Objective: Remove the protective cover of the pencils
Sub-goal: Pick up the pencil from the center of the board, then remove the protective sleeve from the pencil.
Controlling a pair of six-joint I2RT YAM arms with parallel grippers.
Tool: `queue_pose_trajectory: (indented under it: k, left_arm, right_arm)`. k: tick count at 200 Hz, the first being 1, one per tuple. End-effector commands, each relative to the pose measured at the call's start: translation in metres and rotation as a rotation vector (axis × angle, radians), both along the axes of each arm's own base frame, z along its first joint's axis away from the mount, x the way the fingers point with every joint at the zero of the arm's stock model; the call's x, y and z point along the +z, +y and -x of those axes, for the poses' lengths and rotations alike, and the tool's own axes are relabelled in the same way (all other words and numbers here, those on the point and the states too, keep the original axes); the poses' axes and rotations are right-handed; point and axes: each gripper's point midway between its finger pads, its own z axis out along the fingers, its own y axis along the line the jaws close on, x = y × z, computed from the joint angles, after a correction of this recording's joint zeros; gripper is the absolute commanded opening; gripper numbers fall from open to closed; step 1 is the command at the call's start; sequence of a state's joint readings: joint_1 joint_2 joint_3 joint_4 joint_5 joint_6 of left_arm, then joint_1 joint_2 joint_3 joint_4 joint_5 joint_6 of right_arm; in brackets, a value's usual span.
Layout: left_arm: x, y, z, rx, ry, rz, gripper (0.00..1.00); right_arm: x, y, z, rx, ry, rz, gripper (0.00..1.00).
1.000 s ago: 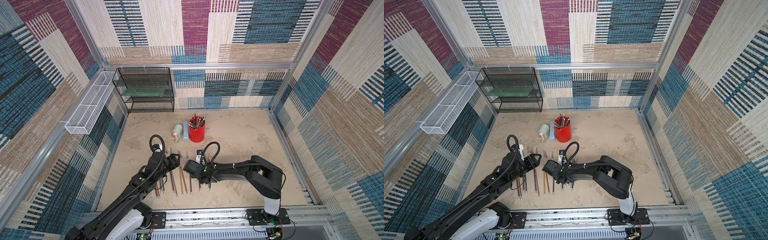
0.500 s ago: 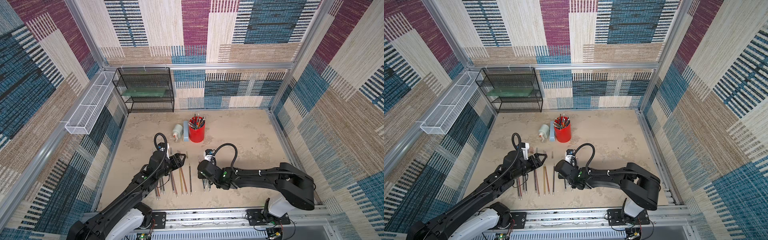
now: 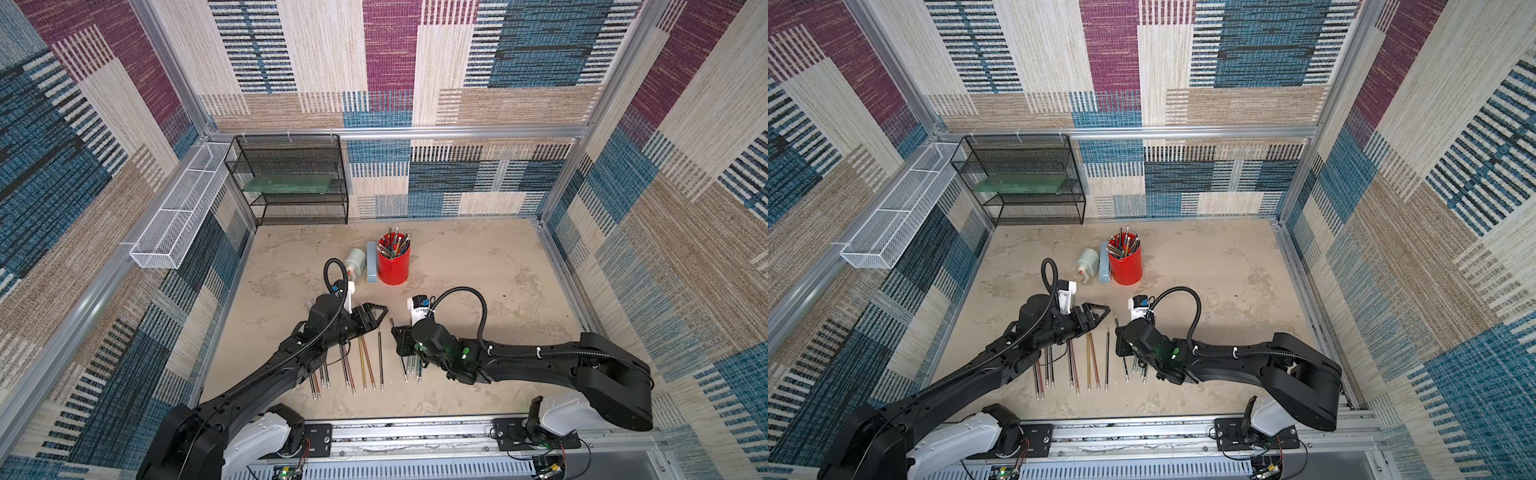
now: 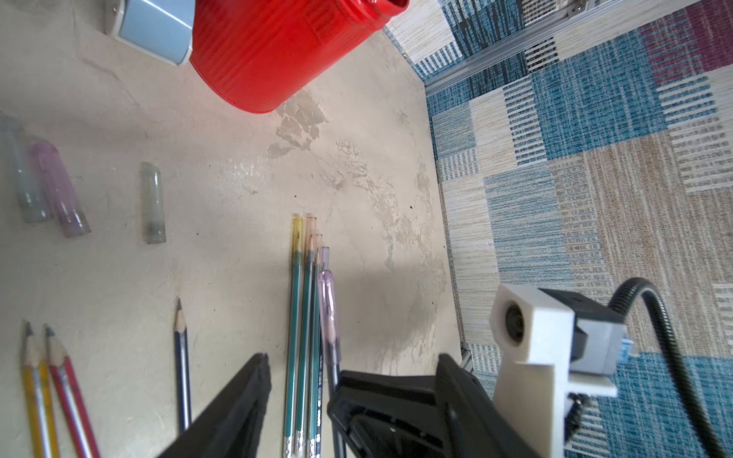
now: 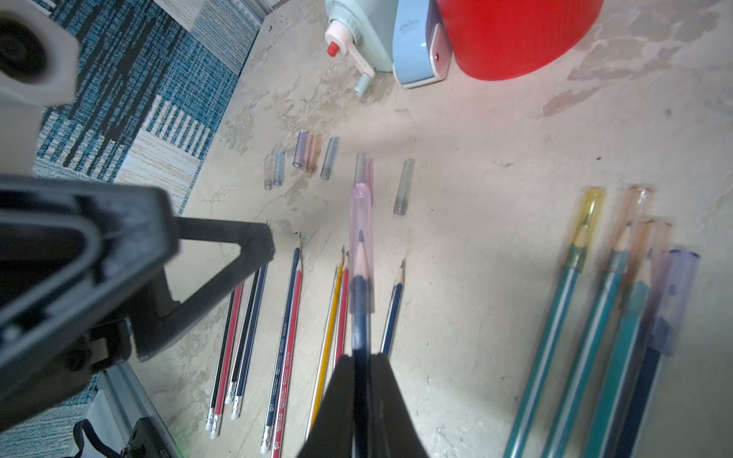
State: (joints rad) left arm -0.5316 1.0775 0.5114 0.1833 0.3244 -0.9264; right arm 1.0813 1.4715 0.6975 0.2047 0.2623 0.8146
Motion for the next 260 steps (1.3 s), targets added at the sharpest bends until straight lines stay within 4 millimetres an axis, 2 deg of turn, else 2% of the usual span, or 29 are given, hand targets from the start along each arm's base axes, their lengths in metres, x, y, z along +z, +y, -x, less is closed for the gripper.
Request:
queue_pose_trajectory:
  k: [1,31,90,113,136,160,196,236,260]
  left_arm:
    - [0.018,-0.011,-0.005,-0.028,-0.028,0.056,0.63]
    - [0.011,-0.015,-0.008,-0.036,-0.004,0.045,0.54]
    - [0.009,-0.018,-0.012,-0.030,0.008,0.045,0.49]
    - [0.014,-0.021,-0.013,-0.045,0.003,0.052,0.40]
    - [0.010,-0.020,-0.013,-0.041,0.008,0.045,0.31]
    - [0.011,-0.020,-0.013,-0.041,0.006,0.041,0.26]
    - [0.004,-0.016,-0.013,-0.024,0.018,0.016,0.22]
    - [0.008,-0.014,-0.014,-0.017,0.000,0.002,0.20]
    - [0.005,-0.013,-0.014,-0.016,0.006,-0.004,0.30]
  right_arm:
    - [0.017,0.009,-0.001,0.024,-0.031,-0.057,0.00]
    - [0.019,0.007,-0.002,0.021,-0.041,-0.058,0.00]
    - [0.033,0.009,-0.001,0.035,-0.065,-0.092,0.00]
    - [0.036,0.012,0.000,0.048,-0.065,-0.100,0.00]
    - [0.035,0.018,-0.003,0.055,-0.067,-0.093,0.00]
    - [0.038,0.028,-0.002,0.088,-0.059,-0.108,0.00]
    - [0.035,0.033,-0.003,0.094,-0.061,-0.099,0.00]
    - [0.036,0.030,-0.003,0.086,-0.064,-0.099,0.00]
    - [0.037,0.030,-0.004,0.086,-0.066,-0.101,0.00]
